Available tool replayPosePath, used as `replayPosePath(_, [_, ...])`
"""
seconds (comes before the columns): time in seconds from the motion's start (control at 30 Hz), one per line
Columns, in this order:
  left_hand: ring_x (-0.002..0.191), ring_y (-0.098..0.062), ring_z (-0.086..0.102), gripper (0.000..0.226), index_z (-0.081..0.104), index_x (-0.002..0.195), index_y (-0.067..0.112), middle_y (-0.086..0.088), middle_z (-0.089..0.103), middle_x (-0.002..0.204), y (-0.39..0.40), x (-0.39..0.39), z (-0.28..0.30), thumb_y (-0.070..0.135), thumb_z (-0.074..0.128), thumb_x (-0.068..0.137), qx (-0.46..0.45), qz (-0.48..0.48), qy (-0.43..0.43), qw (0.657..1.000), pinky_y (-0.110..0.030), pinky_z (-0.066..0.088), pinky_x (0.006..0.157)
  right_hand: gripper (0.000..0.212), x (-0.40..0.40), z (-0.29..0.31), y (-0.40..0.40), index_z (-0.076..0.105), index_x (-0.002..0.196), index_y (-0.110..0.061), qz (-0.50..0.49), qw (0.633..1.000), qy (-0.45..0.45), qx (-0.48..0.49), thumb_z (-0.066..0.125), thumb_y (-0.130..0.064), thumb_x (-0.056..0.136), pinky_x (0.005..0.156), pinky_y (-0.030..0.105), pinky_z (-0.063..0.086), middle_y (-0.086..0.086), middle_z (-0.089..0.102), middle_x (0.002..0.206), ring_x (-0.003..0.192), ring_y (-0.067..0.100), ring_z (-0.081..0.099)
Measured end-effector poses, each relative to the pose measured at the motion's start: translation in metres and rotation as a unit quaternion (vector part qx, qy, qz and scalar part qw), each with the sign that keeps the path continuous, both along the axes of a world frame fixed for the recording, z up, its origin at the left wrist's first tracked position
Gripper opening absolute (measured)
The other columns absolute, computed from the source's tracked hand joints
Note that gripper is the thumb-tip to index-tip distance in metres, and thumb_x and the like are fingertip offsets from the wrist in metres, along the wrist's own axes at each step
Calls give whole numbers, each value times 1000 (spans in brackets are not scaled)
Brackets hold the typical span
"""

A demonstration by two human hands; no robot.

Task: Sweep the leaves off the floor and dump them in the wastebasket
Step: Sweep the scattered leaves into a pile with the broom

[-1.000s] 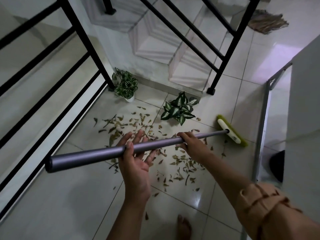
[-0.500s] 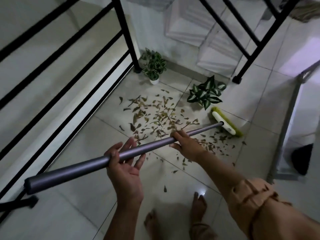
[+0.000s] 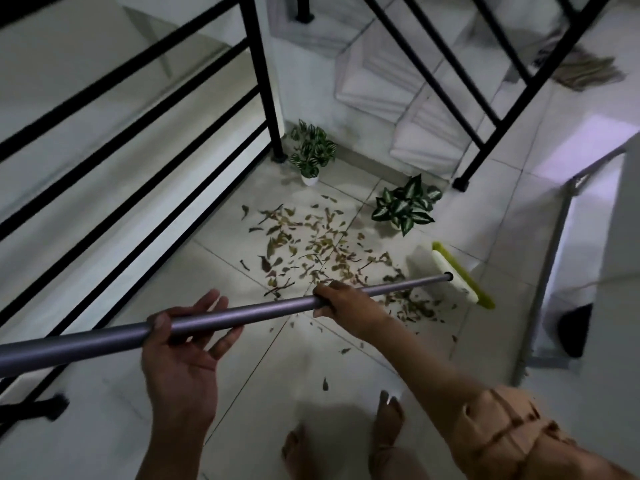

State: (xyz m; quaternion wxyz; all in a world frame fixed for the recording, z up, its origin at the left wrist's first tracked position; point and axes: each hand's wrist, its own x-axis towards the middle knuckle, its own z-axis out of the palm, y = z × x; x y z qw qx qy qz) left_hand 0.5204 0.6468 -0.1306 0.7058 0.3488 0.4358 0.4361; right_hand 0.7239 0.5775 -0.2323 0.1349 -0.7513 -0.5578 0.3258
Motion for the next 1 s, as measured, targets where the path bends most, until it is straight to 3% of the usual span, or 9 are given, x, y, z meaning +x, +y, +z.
replayPosePath(0.1, [101,-26,66,26,54,75,22,-2,74,86,-17,45,-12,46,51,83,-30,-8,-14,999,-41,59,69,33,43,5,-23,46,120,-13,-19,999,-27,-39,46,-31,92,87,39,44,13,54,111,98,28,54])
replayPosePath(0.17, [106,-26,63,25,52,77,19,-3,73,88,-30,80,-22,31,37,93,-47,-29,-16,998,-43,57,76,31,73,1,-40,46,120,-14,-45,996,-36,-61,45,-29,92,91,39,45,11,55,111,98,25,55])
replayPosePath(0.37, [104,-17,63,24,50,84,14,-7,64,106,-72,167,-50,38,52,83,-84,-97,6,992,-46,50,91,27,140,-29,-84,50,117,-13,-110,986,-40,-121,46,-22,92,86,35,45,12,58,112,95,25,58])
replayPosePath(0.5, [104,-13,63,20,49,86,13,-7,64,105,-80,182,-56,27,38,94,-60,-94,31,993,-35,53,80,28,146,-44,-92,48,117,-14,-123,987,-36,-101,45,-25,92,86,35,44,10,57,113,94,23,57])
replayPosePath(0.6, [96,-11,67,21,50,88,12,-7,65,102,-75,169,-54,26,37,95,-38,-92,54,994,-28,58,73,31,135,-44,-89,44,120,-15,-123,987,-35,-97,44,-28,92,89,40,47,11,56,115,98,26,57])
replayPosePath(0.67, [98,-14,67,23,50,88,12,-8,65,102,-68,159,-47,33,42,83,-24,-97,58,993,-30,58,75,33,123,-42,-83,44,121,-15,-134,987,-27,-82,45,-29,92,91,42,47,12,56,115,99,27,57])
replayPosePath(0.8, [104,-21,63,23,51,87,14,-10,65,101,-44,126,-27,36,43,88,-9,-88,70,994,-37,57,79,32,86,-28,-59,44,120,-14,-125,990,-15,-71,44,-30,92,91,41,45,12,55,115,101,28,55])
replayPosePath(1.0, [100,-20,66,29,53,82,16,-1,73,86,-10,48,2,44,45,76,22,-84,60,994,-35,59,71,36,5,-7,-23,42,125,-13,-126,992,17,-20,44,-28,93,90,36,41,12,51,122,106,29,52])
